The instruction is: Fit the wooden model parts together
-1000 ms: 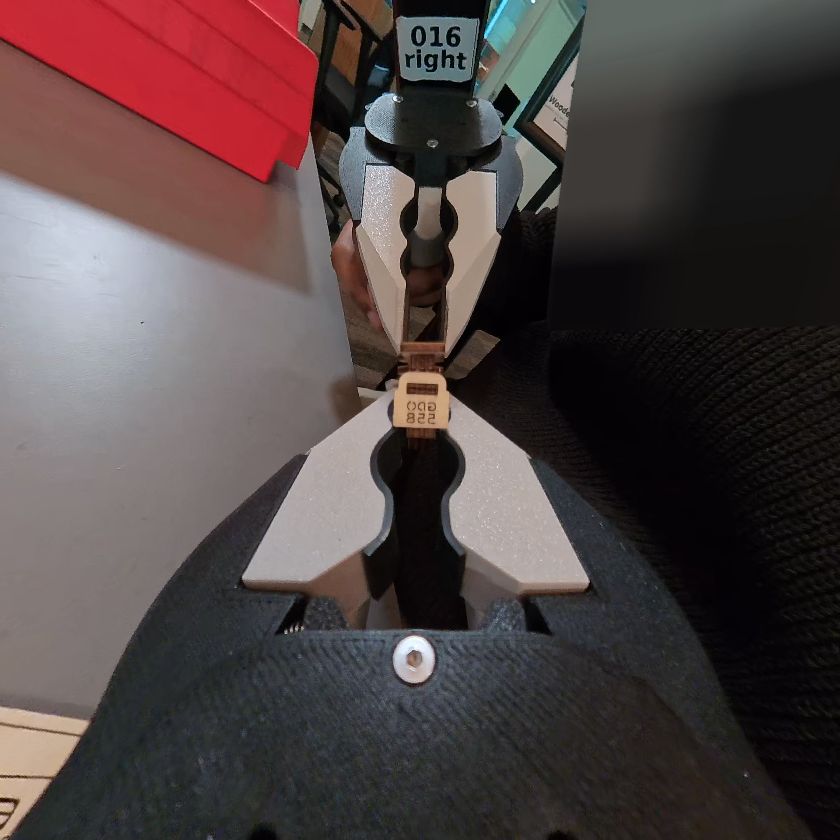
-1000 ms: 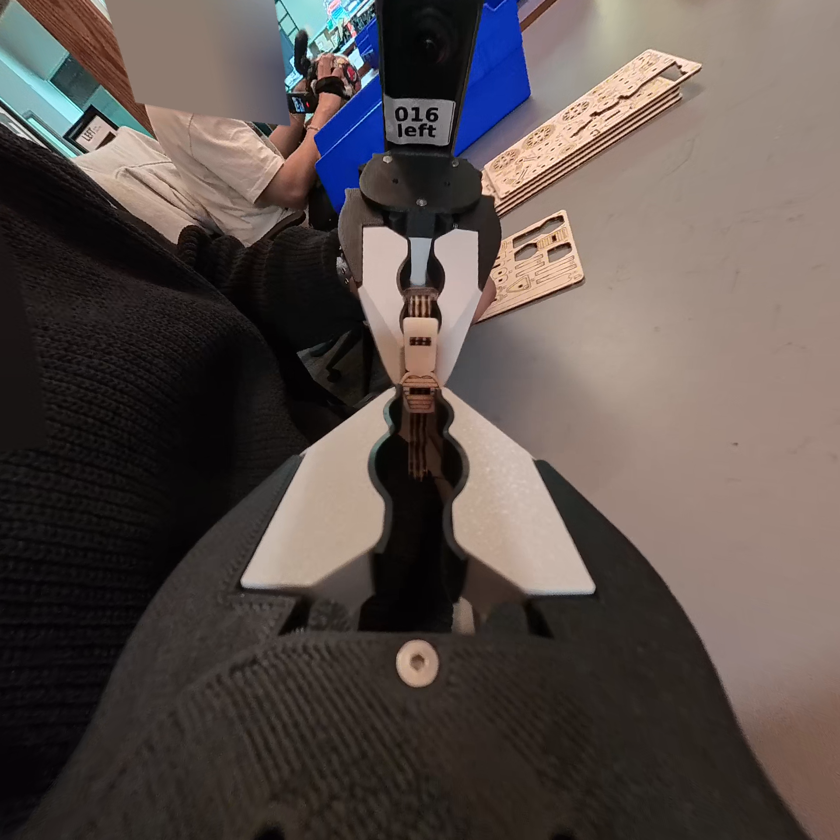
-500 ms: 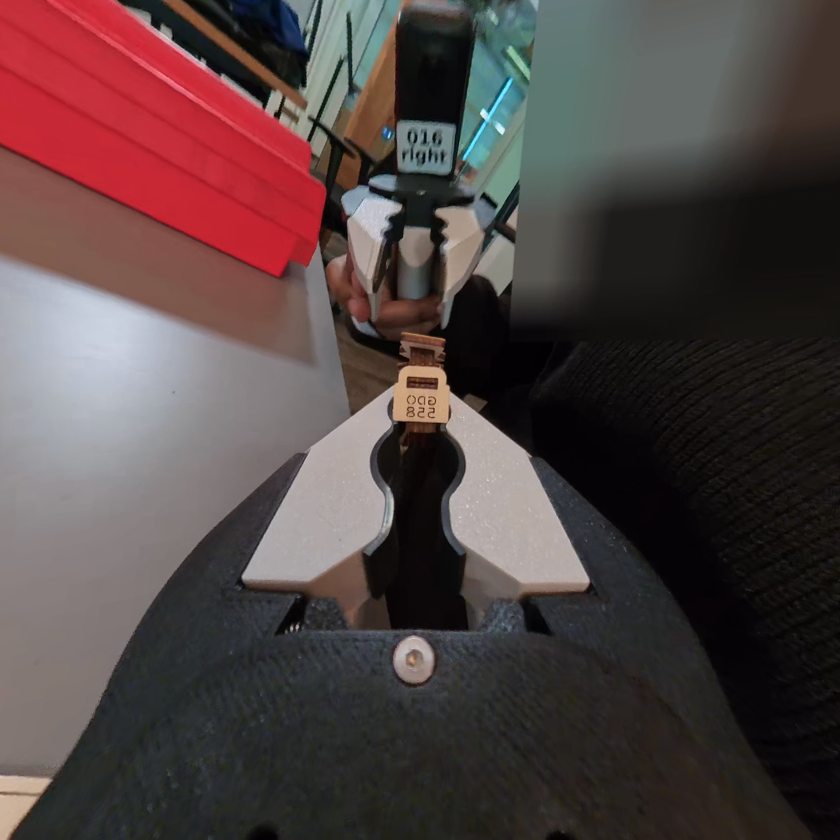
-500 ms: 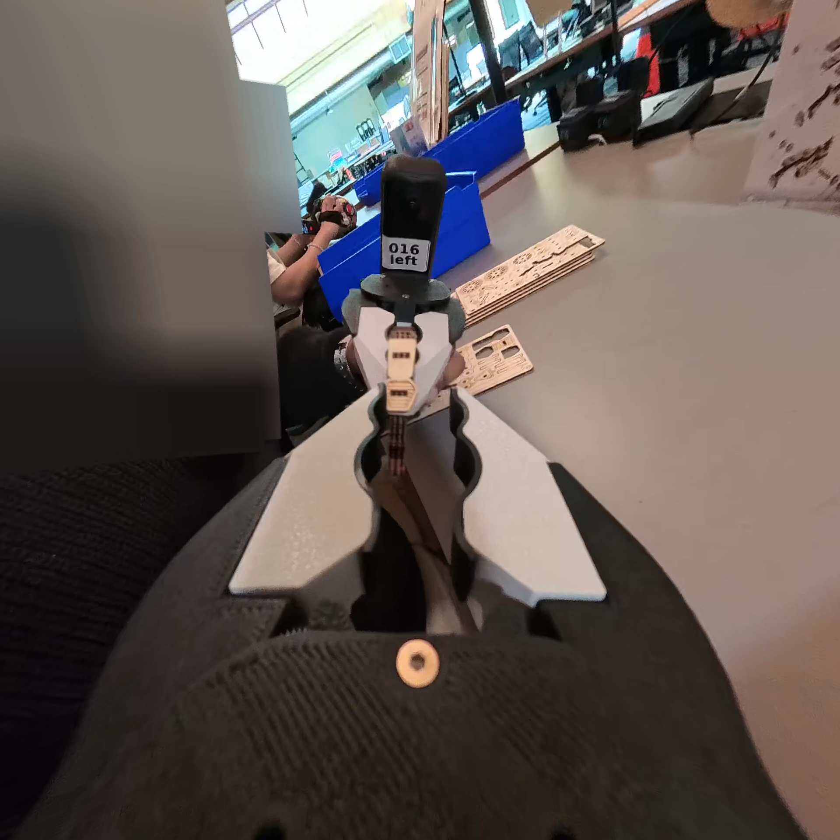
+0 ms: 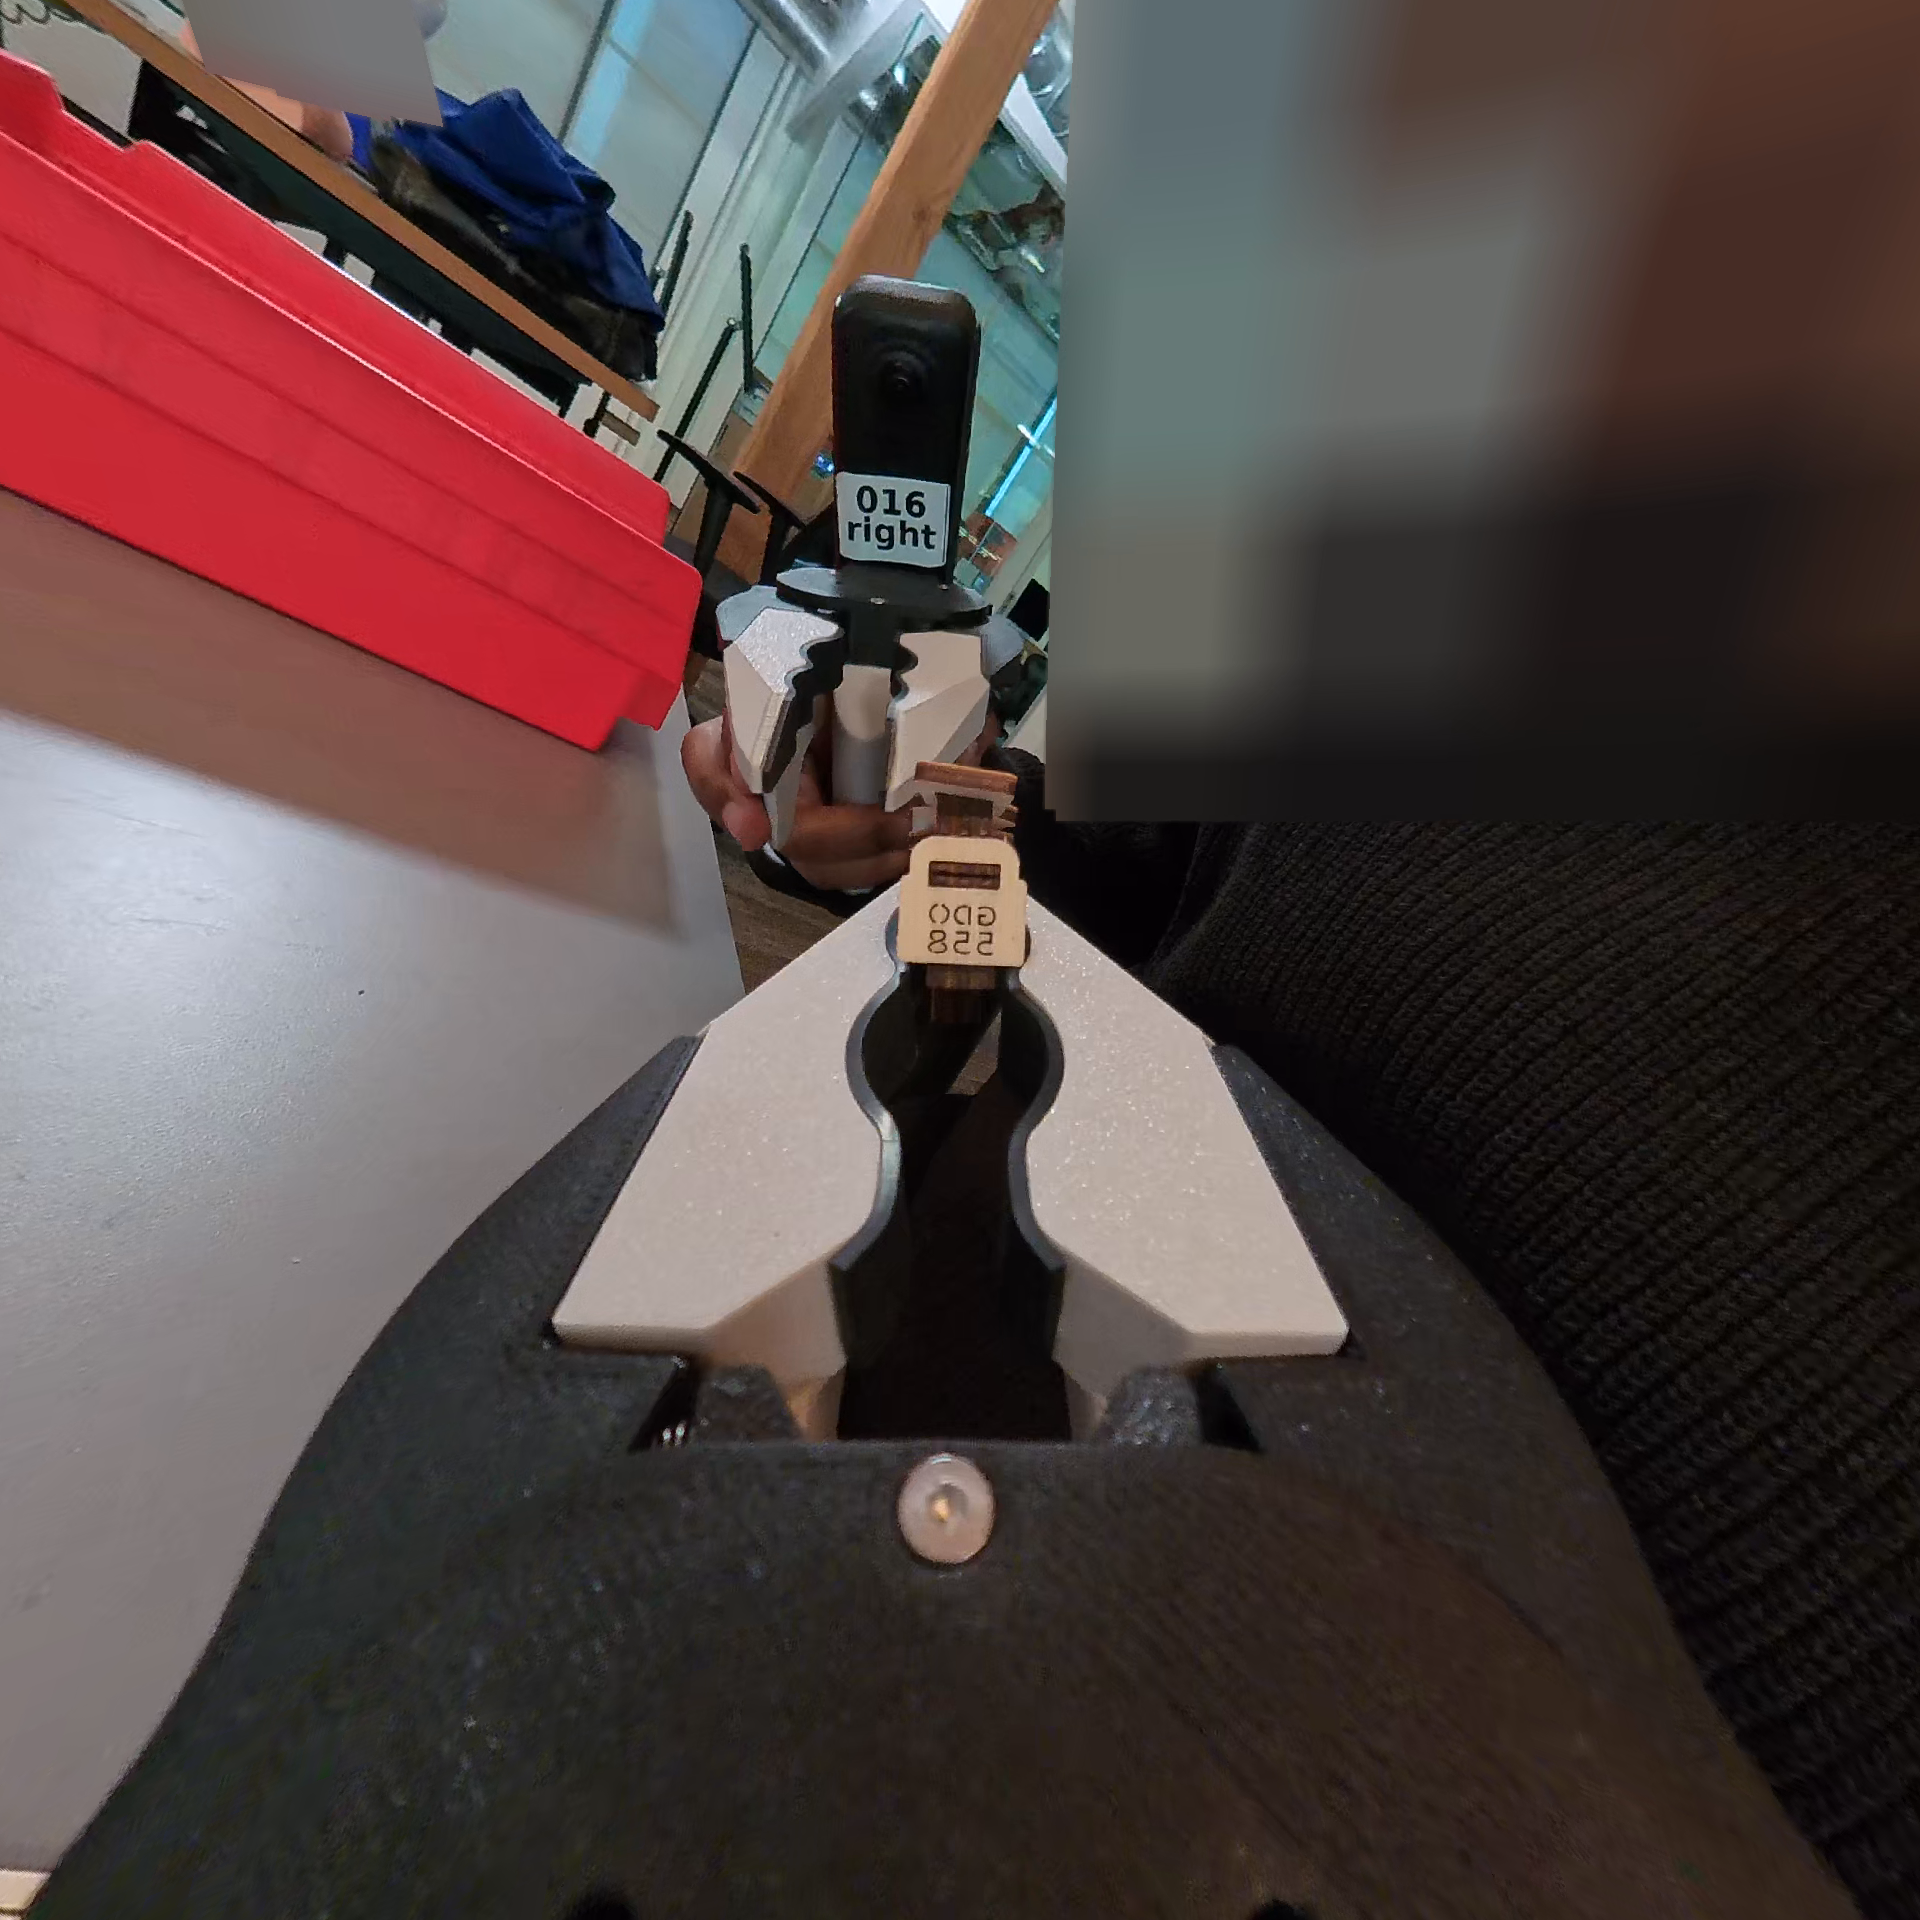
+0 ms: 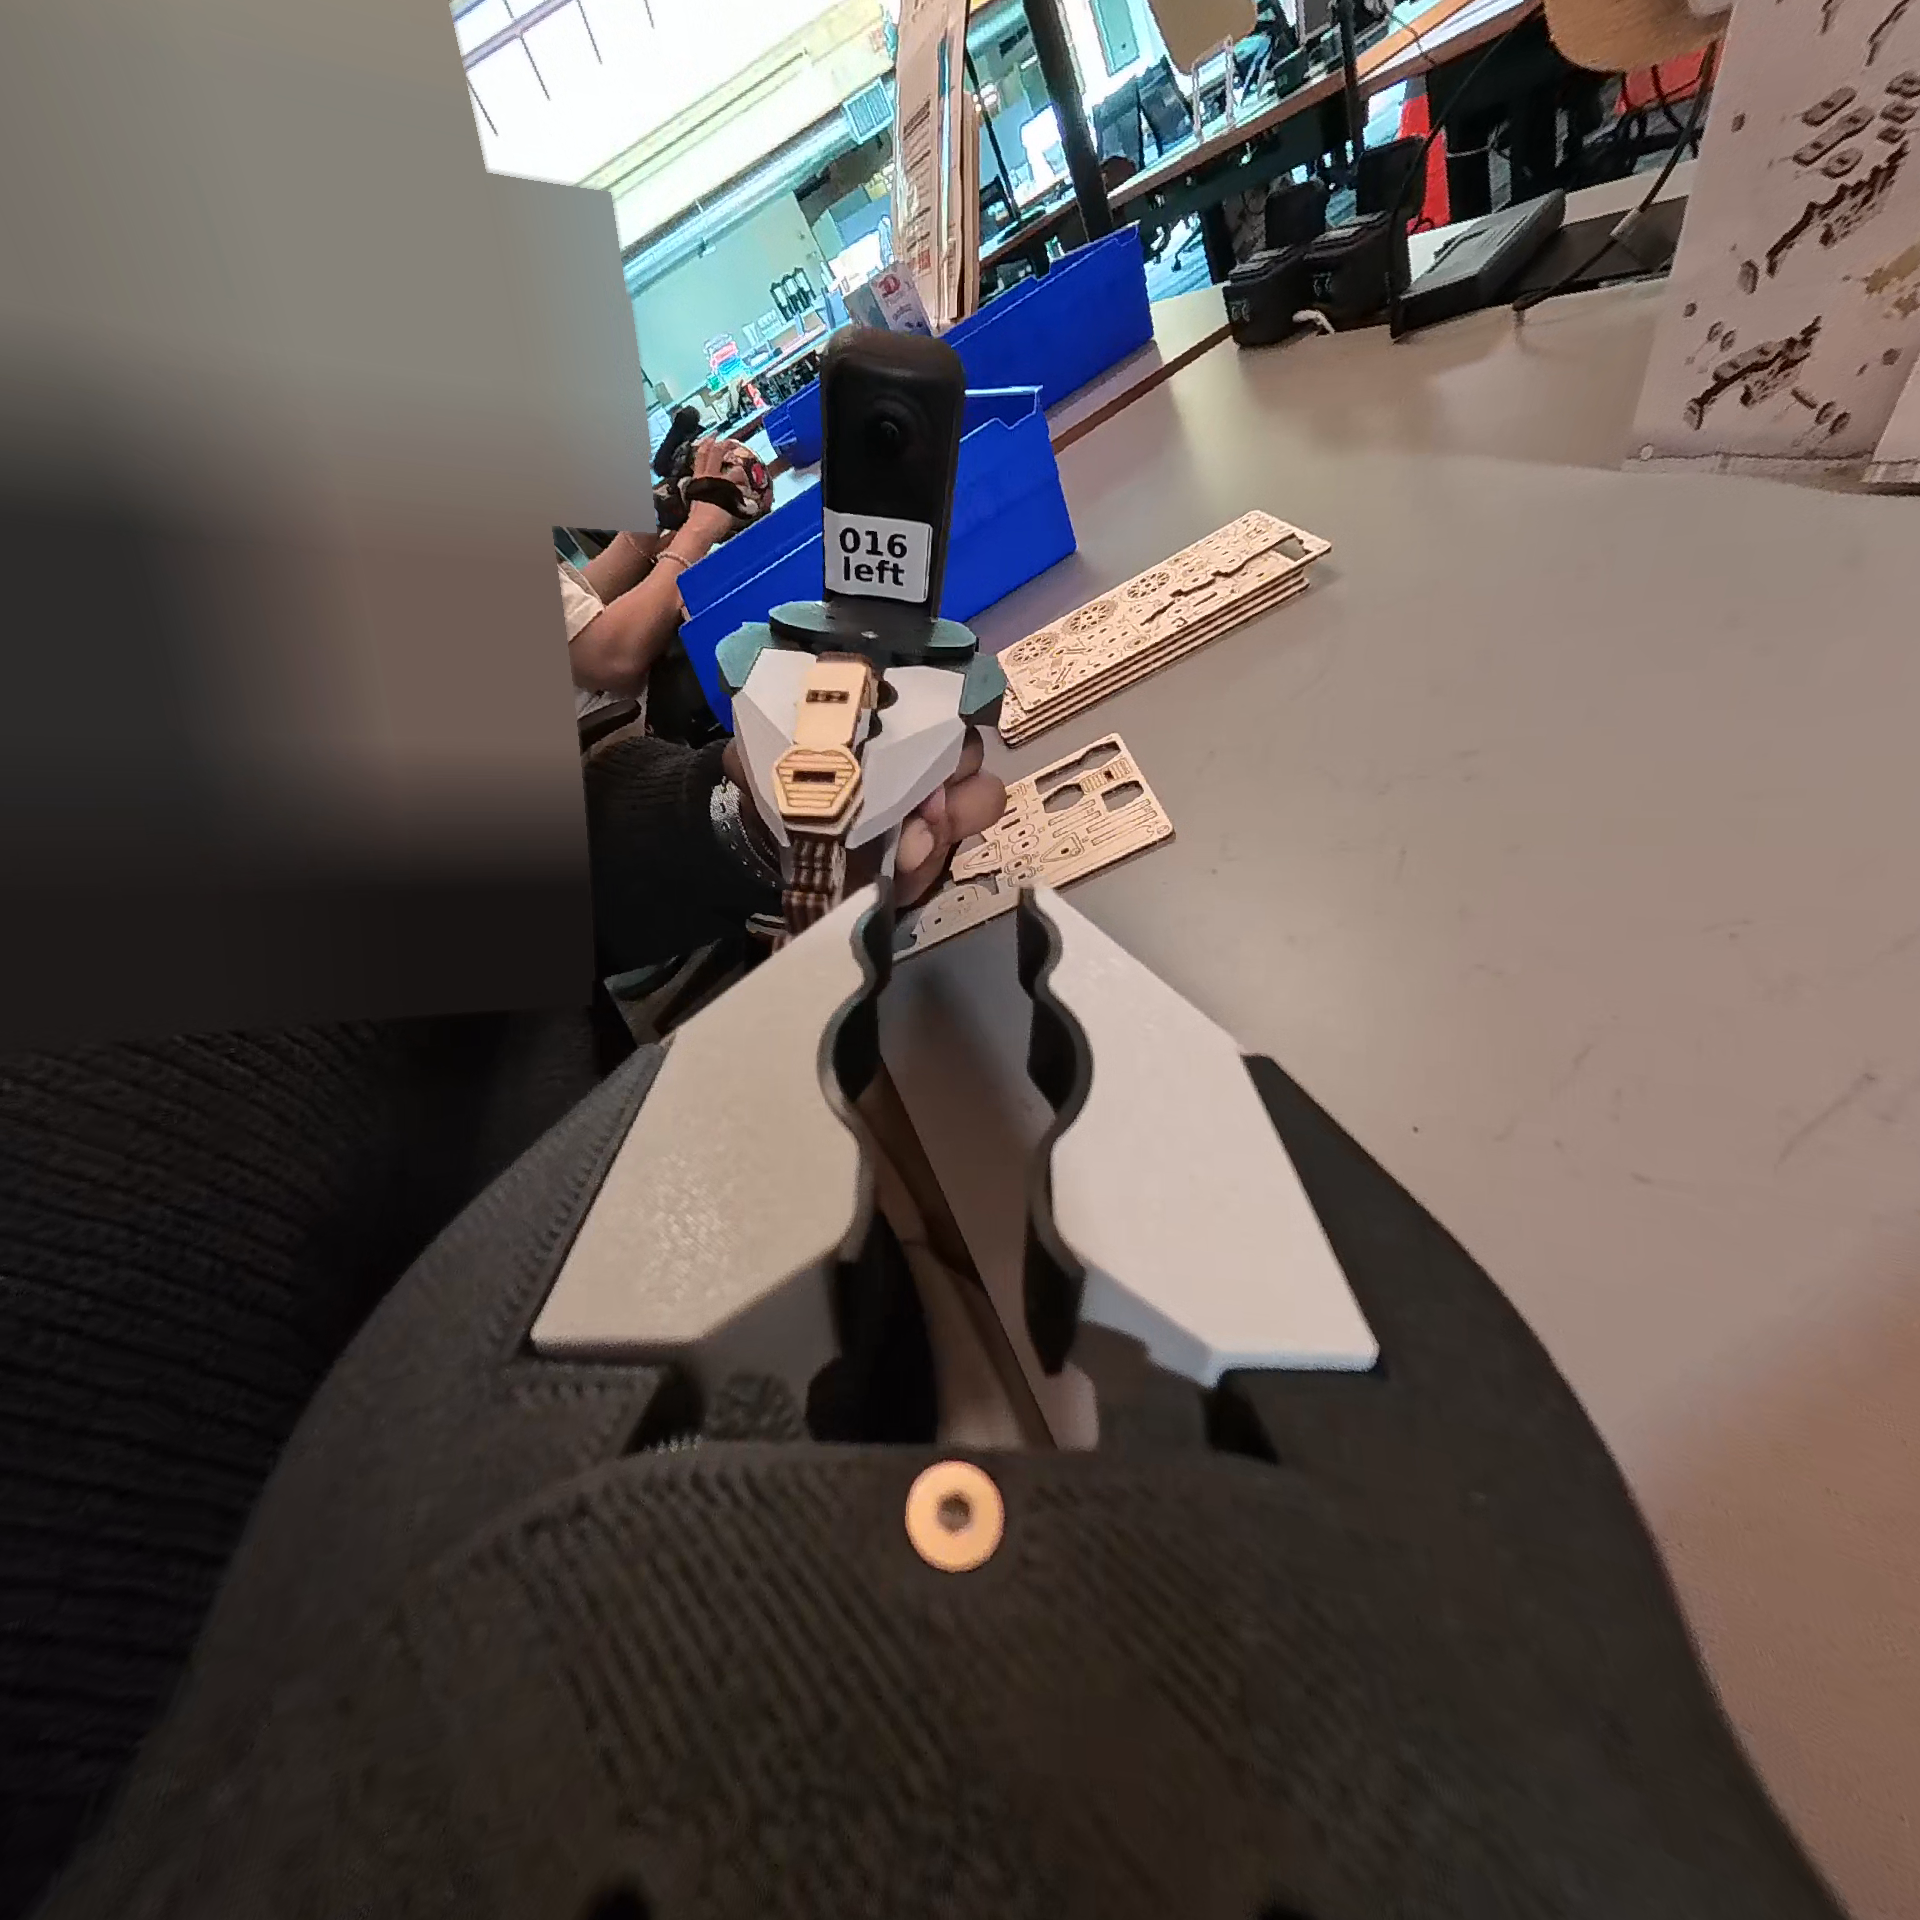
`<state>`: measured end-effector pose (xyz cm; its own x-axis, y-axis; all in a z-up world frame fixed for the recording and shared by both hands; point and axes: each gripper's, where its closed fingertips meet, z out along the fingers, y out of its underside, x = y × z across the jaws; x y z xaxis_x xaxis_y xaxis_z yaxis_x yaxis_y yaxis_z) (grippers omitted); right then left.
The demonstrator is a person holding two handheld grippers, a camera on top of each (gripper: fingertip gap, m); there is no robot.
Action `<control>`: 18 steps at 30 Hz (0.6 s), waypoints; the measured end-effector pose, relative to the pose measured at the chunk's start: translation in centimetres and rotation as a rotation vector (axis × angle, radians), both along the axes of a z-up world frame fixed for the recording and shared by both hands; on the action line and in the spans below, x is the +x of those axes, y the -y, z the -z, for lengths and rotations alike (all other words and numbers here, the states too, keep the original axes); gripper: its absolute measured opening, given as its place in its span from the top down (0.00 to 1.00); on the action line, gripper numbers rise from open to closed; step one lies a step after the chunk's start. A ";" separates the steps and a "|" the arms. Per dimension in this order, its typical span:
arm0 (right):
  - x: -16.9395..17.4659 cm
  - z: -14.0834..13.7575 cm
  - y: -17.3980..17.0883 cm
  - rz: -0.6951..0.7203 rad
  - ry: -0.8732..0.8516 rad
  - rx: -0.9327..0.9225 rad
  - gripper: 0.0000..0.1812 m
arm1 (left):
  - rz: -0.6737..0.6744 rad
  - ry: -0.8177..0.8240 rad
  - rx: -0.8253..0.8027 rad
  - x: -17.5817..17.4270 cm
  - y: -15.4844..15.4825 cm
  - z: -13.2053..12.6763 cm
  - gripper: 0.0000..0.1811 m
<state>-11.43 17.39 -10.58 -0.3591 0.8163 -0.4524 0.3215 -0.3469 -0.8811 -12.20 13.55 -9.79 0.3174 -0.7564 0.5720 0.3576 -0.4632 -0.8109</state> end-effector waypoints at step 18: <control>-0.1 0.5 0.1 -0.004 0.013 0.016 0.88 | 0.000 0.023 0.003 -0.2 0.0 -0.3 0.97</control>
